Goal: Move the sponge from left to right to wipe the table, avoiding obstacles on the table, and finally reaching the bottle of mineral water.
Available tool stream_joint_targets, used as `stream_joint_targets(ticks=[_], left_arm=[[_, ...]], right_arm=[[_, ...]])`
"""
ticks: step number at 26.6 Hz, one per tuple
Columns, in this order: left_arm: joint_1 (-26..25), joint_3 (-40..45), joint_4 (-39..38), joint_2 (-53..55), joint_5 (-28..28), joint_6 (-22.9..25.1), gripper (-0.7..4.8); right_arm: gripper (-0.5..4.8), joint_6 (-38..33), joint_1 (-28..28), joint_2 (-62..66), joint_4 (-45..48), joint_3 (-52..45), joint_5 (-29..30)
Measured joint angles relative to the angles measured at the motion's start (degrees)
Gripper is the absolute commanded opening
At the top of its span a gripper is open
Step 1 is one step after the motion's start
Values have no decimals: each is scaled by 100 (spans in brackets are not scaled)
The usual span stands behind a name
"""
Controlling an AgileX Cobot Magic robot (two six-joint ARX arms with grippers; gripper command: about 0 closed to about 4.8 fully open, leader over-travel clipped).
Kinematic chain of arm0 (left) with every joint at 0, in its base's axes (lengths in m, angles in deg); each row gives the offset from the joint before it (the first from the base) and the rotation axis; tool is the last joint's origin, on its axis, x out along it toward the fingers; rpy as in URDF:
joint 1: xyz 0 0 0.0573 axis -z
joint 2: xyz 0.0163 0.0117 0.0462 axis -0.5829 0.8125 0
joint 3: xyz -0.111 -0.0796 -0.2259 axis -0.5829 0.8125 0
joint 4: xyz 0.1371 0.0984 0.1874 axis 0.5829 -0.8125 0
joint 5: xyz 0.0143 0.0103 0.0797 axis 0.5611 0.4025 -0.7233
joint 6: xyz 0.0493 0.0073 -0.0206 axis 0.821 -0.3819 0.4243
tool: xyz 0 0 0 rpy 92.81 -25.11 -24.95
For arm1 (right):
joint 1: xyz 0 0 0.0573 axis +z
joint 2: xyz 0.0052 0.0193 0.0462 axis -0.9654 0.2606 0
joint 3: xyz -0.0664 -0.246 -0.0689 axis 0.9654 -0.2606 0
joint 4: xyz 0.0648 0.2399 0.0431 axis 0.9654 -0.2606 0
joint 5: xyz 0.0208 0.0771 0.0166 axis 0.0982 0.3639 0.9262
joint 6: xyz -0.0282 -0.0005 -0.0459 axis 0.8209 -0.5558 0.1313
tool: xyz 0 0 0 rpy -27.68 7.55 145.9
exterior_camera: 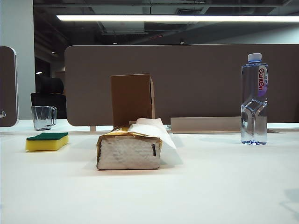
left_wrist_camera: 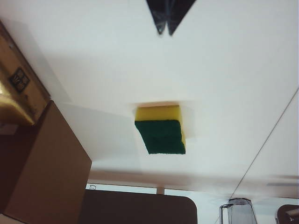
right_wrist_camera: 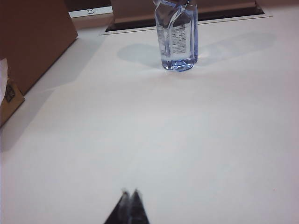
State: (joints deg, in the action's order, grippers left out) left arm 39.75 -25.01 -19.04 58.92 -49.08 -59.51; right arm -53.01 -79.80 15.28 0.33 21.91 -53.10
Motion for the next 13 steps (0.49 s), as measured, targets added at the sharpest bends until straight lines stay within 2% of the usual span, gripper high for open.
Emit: stream_joint_targets(ticks=[4, 7, 13], left_arm=[[0, 0, 42, 0, 85, -2, 4], [0, 0, 138, 0, 201, -7, 62], [0, -179, 229, 0, 393, -116, 62]], right_arm=[[-9, 0, 0, 0, 0, 0, 0], [-9, 0, 0, 0, 0, 0, 0], [-9, -66, 0, 0, 59, 0, 7]])
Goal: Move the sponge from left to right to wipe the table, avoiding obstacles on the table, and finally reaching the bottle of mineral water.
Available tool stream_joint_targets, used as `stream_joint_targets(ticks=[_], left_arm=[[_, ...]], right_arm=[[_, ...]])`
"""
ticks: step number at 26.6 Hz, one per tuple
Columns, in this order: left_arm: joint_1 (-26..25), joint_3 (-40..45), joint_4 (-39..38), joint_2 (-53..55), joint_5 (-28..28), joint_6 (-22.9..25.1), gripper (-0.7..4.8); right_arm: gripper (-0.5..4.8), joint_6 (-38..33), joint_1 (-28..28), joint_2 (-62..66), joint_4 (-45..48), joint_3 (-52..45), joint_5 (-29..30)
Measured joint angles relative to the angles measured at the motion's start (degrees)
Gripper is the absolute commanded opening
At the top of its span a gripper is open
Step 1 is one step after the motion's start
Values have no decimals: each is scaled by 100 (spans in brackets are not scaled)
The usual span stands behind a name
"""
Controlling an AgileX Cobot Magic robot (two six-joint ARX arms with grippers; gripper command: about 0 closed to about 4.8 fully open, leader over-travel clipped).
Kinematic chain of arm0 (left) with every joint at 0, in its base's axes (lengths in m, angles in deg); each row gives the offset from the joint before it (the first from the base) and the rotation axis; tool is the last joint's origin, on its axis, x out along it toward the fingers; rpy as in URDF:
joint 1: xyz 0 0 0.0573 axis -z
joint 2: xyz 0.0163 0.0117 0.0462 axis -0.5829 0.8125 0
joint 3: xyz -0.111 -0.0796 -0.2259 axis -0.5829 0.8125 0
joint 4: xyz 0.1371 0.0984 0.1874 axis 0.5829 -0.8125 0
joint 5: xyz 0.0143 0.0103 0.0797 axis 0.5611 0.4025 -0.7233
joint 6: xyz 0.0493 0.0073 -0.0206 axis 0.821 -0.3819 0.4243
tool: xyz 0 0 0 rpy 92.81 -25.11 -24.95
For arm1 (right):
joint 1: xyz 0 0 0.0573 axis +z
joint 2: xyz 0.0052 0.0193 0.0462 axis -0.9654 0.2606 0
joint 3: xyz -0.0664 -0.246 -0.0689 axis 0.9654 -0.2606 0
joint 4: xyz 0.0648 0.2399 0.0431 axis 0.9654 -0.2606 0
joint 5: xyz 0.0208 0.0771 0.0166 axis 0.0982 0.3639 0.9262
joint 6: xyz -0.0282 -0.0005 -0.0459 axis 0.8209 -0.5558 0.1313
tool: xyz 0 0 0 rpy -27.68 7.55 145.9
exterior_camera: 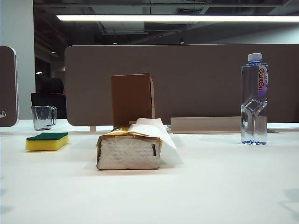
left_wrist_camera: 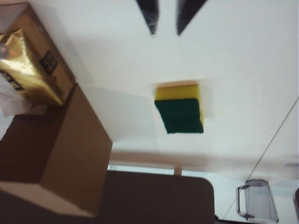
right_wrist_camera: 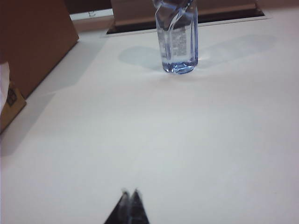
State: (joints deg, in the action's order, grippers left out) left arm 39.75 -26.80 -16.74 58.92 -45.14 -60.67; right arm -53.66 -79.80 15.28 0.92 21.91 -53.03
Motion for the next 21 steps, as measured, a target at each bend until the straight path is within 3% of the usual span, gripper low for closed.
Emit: stream_joint_targets(ticks=[4, 5, 7, 9, 17, 21], left_arm=[[2, -168, -22, 2, 61, -15, 68], [2, -199, -20, 0, 61, -15, 96], [2, -297, -24, 0, 61, -22, 215], [2, -387, -15, 2, 61, -20, 278], [2, -1237, -656, 0, 85, -20, 281], [2, -1561, -756, 2, 101, -20, 317]], right_arm=[[-9, -321, 2, 2, 79, 302, -4], [-9, -380, 2, 0, 118, 382, -2], [-9, -496, 2, 0, 138, 505, -2], [-9, -625, 2, 2, 120, 638, -2], [0, -881, 2, 81, -157, 1451, 450], [5, -992, 2, 306, -616, 1860, 745]])
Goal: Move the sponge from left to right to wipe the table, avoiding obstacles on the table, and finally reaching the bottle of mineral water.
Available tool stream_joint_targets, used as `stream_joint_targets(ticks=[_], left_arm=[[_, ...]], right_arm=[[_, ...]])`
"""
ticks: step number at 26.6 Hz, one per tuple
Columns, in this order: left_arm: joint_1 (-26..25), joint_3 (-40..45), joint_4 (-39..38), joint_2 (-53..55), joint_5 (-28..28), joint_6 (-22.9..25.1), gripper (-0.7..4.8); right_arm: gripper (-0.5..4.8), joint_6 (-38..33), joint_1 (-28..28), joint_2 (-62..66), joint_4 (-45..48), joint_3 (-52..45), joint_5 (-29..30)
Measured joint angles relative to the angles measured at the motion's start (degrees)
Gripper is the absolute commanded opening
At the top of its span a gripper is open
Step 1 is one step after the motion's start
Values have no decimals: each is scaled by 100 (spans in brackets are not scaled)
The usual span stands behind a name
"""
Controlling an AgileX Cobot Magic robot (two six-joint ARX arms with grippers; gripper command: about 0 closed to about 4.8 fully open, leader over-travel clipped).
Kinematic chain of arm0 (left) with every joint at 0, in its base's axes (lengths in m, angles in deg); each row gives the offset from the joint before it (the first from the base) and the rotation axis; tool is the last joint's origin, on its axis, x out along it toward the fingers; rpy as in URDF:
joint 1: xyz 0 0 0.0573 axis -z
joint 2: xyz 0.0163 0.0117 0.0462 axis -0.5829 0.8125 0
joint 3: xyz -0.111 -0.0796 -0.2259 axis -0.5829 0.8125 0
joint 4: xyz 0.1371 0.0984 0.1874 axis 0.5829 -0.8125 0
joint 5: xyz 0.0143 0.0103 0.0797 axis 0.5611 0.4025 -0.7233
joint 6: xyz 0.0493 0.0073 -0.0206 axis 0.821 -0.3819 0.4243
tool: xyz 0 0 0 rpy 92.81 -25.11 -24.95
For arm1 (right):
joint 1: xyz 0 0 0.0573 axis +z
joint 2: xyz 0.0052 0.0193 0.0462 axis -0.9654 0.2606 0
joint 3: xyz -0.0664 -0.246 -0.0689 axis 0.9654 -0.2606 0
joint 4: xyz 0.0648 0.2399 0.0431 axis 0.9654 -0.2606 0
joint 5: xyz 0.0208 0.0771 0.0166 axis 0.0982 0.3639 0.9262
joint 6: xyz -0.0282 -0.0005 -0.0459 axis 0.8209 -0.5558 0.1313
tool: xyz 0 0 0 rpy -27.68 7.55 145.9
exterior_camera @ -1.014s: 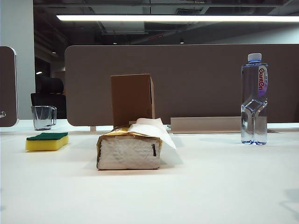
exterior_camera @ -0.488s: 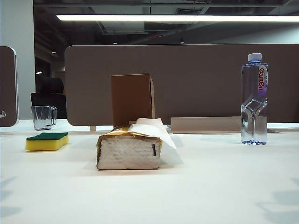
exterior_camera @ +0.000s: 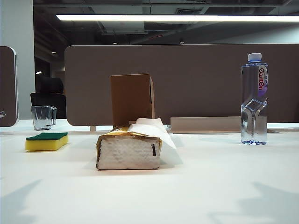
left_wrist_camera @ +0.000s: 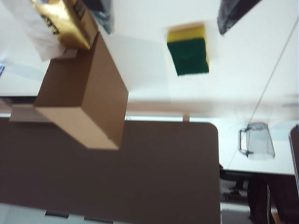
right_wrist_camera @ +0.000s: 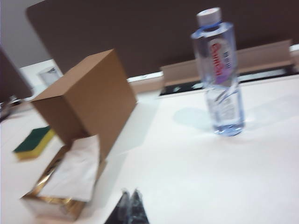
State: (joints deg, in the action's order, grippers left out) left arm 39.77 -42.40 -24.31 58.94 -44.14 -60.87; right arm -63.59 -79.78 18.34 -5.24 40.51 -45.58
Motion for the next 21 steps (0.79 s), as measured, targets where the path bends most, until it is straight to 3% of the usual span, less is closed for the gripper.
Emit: stream_joint_targets(ticks=[2, 6, 9, 11, 15, 19, 21], left_arm=[[0, -118, -7, 0, 2, -2, 349], [0, -382, -116, 79, 162, -2, 356], [0, -789, -435, 470, 485, -24, 479], [0, -968, -514, 734, 494, -15, 479], [0, -1488, -555, 1554, 496, -37, 479], [0, -2302, -544, 2636, 874, -68, 479], [0, -2590, -527, 3045, 986, -114, 479]], right_arm=[[25, -20, -2, 109, -205, 179, 153], [62, -37, -2, 354, -407, 645, 282], [155, -35, -2, 863, -861, 1263, 289], [181, -39, -2, 1099, -1056, 1495, 302], [182, -48, 0, 1663, -1416, 1967, 669], [267, -476, 0, 2065, -1464, 2376, 1325], [279, -586, 2, 2225, -1462, 2540, 1410]])
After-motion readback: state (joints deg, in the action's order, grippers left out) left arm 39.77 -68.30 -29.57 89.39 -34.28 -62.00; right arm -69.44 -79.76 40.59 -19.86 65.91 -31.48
